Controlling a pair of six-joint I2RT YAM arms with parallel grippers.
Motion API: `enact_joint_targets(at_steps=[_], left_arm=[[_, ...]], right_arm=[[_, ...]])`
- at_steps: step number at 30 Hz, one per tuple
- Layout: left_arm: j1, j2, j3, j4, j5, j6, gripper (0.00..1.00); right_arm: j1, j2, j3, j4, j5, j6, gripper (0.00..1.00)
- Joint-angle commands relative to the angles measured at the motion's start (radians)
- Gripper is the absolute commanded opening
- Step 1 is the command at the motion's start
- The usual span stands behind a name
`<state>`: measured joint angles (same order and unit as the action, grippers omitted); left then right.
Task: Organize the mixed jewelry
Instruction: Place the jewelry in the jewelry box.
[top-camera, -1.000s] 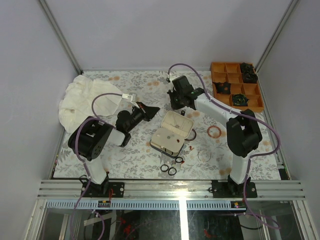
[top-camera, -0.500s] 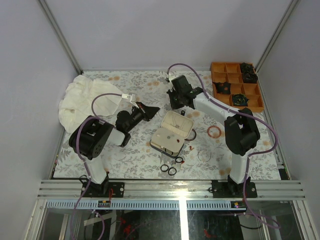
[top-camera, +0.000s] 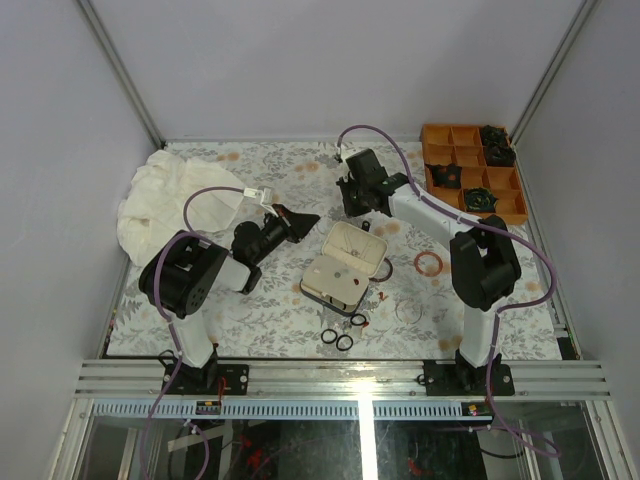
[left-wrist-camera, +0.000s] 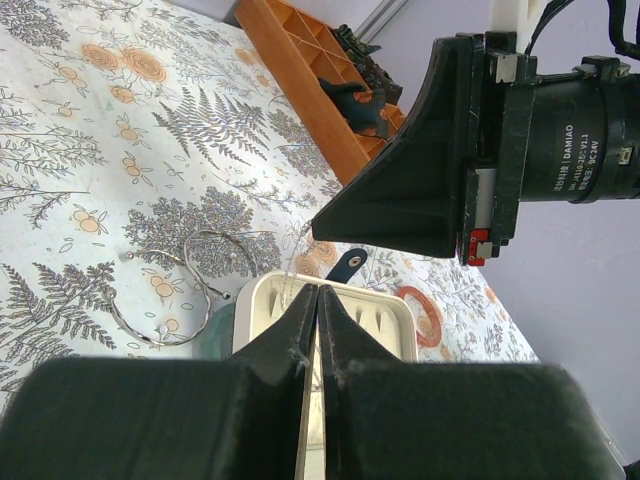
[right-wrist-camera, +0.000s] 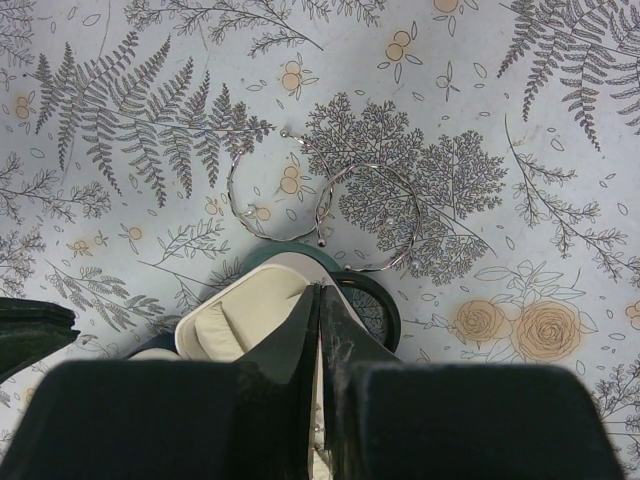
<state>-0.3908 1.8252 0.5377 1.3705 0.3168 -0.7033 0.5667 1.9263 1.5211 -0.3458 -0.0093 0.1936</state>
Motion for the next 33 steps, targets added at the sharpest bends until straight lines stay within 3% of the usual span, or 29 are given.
enact_joint_targets(at_steps=[1,33], left_arm=[[0.010,0.013,0.001,0.093,0.012,0.004,0.00],[0.020,0.022,0.002,0.108,0.024,-0.006,0.00]], right_arm=[[-0.004,0.007,0.016,0.041,-0.004,-0.008,0.00],[-0.004,0.030,-0.026,0.106,-0.167,0.027,0.00]])
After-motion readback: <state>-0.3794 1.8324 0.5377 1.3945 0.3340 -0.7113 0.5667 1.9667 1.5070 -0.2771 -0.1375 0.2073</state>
